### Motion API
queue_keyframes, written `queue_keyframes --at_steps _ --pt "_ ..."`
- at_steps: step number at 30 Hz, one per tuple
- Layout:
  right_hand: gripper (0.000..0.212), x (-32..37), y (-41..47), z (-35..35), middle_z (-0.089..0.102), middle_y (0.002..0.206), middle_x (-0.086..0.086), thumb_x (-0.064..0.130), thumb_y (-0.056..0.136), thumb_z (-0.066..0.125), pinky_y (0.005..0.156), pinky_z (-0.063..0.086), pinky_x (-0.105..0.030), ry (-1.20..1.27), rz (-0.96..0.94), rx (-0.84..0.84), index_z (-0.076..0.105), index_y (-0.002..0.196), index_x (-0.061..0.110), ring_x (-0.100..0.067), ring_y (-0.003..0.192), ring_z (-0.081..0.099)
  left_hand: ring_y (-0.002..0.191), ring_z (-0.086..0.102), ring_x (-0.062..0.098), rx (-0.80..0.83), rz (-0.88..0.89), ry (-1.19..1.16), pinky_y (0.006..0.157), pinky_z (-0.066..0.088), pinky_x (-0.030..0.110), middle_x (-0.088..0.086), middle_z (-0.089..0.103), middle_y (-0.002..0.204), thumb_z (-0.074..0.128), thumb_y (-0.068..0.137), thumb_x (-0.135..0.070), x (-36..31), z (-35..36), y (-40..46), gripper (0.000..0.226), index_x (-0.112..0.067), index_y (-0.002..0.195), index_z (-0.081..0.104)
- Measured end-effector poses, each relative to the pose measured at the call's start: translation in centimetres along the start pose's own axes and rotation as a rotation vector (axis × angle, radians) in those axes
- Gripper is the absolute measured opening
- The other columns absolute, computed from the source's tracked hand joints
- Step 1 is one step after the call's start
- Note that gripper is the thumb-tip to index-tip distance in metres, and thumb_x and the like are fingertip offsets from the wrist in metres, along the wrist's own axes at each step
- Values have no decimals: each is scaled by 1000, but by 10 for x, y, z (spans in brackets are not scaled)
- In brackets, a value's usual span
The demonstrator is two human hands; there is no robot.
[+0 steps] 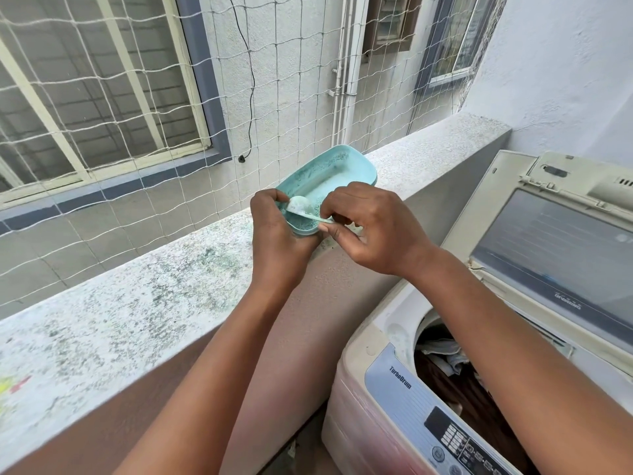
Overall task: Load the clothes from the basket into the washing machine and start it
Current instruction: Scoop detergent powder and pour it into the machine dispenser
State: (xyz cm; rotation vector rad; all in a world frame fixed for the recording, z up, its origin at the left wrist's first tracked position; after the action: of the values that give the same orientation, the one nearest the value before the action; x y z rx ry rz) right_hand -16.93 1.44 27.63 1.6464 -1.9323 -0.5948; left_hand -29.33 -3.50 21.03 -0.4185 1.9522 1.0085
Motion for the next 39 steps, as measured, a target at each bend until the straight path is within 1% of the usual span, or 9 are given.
queue_keyframes --at_steps 3,8,11,14,20,24,28,34,39 --pt "11 0 0 1 52 69 2 16 85 68 56 43 -38 12 2 7 60 83 9 -13 67 38 89 47 -14 -2 -2 1 70 38 5 1 44 109 89 70 -21 0 0 0 67 -8 116 40" --pt "10 -4 4 -15 55 71 -1 16 89 63 55 45 -40 -38 25 -94 60 82 8 -21 66 47 90 49 12 -8 -1 23 70 39 8 2 44 110 87 68 -12 2 1 1 66 -12 114 39" --pt "7 -5 5 -28 58 71 -4 14 86 64 54 44 -36 -214 35 -204 62 83 9 -25 66 52 96 46 14 -6 31 77 73 39 14 3 44 112 86 66 -10 1 2 1 68 -12 115 39" --pt "7 2 7 -15 60 72 -5 16 82 64 55 42 -33 -434 -91 -112 66 86 10 -27 67 56 94 50 19 7 51 47 73 44 25 5 46 111 85 66 -11 -2 3 0 69 -21 113 35" --pt "14 32 7 4 59 67 -4 13 68 71 53 32 -27 -274 -180 43 58 74 11 -27 61 56 84 45 12 41 33 -5 69 36 20 2 49 106 71 64 -15 -1 5 -1 63 -25 115 36" --pt "13 30 17 3 51 63 3 18 72 65 56 30 -27 -119 -37 79 52 71 15 -21 58 49 85 48 10 92 79 5 70 36 14 3 51 105 69 73 -15 -6 9 -4 55 -18 119 40" --pt "14 19 26 -2 51 58 8 23 72 62 56 43 -32 40 117 84 50 67 18 -18 56 49 89 55 15 107 74 -34 70 44 24 4 56 106 78 72 -20 -10 8 -2 64 -26 120 36" --pt "17 16 34 -8 57 55 8 18 71 69 54 41 -20 227 290 41 55 64 22 -7 52 51 90 60 2 82 94 -65 67 46 14 -16 54 103 87 70 -17 -16 6 -3 72 -21 123 38" --pt "15 -15 31 -7 65 56 -4 18 72 74 60 56 -36 402 640 -140 63 63 13 -20 57 65 97 62 13 98 113 -71 75 53 29 1 58 115 92 64 -24 -13 6 -2 85 -23 128 36"
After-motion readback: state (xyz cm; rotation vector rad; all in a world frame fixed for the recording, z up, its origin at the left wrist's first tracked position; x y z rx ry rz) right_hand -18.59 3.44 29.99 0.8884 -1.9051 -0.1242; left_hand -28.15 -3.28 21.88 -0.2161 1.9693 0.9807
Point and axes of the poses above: each hand's wrist, its own y-axis towards the middle knuckle, its own z-axis out of the palm, x = y × z, the point moved 8 cm from there along y, towards the middle knuckle
